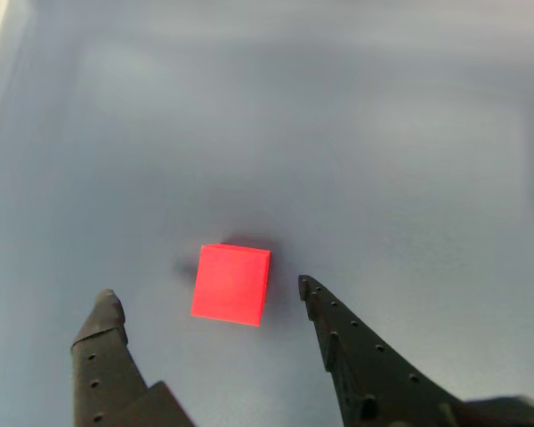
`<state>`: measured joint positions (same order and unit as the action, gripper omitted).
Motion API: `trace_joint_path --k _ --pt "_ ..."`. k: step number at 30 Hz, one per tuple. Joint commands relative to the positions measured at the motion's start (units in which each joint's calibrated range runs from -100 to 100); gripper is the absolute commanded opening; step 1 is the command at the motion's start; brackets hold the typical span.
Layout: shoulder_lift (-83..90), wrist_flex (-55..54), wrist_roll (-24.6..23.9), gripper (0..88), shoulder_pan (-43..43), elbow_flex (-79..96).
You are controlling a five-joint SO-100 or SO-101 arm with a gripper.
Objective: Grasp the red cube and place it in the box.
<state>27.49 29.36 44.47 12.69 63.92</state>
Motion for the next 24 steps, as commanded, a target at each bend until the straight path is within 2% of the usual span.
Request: trace_joint_path --k 1,24 --pt "-0.71 -0.91 -0.73 44.3 1.23 -0.97" --pt "-2.79 -0.99 -1.27 43.4 4.29 -4.62"
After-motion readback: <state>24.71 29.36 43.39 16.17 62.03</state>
